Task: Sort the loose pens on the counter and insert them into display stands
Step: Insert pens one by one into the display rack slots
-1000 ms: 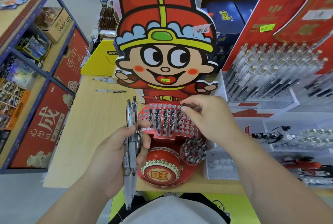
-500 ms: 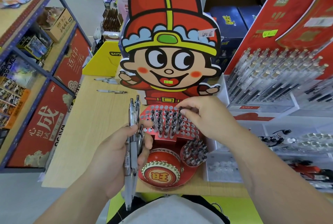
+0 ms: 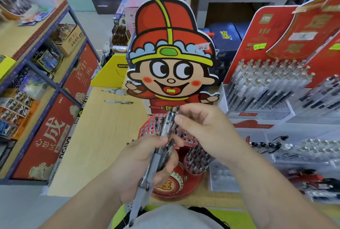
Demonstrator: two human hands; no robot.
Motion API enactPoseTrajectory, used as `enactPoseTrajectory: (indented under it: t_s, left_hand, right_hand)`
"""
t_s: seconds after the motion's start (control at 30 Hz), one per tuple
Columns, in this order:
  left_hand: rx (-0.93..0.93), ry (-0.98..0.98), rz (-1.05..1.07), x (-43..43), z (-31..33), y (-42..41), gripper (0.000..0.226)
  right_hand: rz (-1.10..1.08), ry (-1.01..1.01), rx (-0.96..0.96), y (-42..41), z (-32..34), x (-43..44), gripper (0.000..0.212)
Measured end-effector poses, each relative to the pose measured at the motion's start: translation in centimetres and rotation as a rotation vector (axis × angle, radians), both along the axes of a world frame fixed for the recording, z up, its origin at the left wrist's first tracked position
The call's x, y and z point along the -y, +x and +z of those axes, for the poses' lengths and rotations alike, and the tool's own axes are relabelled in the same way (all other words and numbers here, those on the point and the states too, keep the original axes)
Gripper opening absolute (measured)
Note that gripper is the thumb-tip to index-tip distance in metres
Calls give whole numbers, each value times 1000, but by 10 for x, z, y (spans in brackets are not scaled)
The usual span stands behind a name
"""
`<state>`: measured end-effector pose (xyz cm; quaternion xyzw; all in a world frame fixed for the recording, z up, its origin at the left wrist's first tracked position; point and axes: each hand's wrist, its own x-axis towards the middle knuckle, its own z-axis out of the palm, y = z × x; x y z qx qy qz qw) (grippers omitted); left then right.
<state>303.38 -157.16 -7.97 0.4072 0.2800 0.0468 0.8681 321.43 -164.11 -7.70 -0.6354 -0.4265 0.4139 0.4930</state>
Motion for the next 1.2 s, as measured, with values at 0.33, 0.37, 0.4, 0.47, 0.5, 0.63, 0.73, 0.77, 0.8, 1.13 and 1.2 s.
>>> enactPoseTrajectory:
  t_s: [0.33, 0.37, 0.4, 0.47, 0.5, 0.63, 0.73, 0.77, 0.8, 1.13, 1.2]
  left_hand:
    - [-43, 69, -48, 3, 2, 0, 42]
    - [-51, 79, -46, 2, 1, -1, 41]
    - [-58, 88, -39, 2, 0, -2, 38]
    - [-76, 94, -1, 1, -2, -6, 33]
    - [-87, 86, 31, 0, -3, -8, 34]
    - [-140, 111, 202, -9, -12, -16, 32]
    - [-163, 103, 335, -13, -17, -21, 30]
    - [-155, 93, 365, -14, -18, -22, 29]
    - [-146, 83, 389, -14, -18, -23, 27]
    - [-132, 47, 422, -31, -27, -28, 25]
    - [-142, 42, 421, -36, -30, -27, 25]
  right_hand:
    - [-175, 11, -371, 3, 4, 14, 13]
    - [-209, 26, -384, 6, 6, 14, 12]
    - [-244, 45, -389, 9, 9, 13, 12]
    - [-322, 93, -342, 16, 16, 12, 11]
    - [-364, 122, -290, 20, 20, 11, 11]
    - [-470, 256, -45, 29, 31, 6, 12]
    - [-428, 277, 155, 28, 28, 1, 20]
    - [-408, 260, 202, 27, 24, -1, 21]
    - [-390, 237, 248, 25, 19, -4, 20]
    - [-268, 37, 509, 25, -16, -27, 16]
    - [-247, -10, 520, 25, -23, -29, 18]
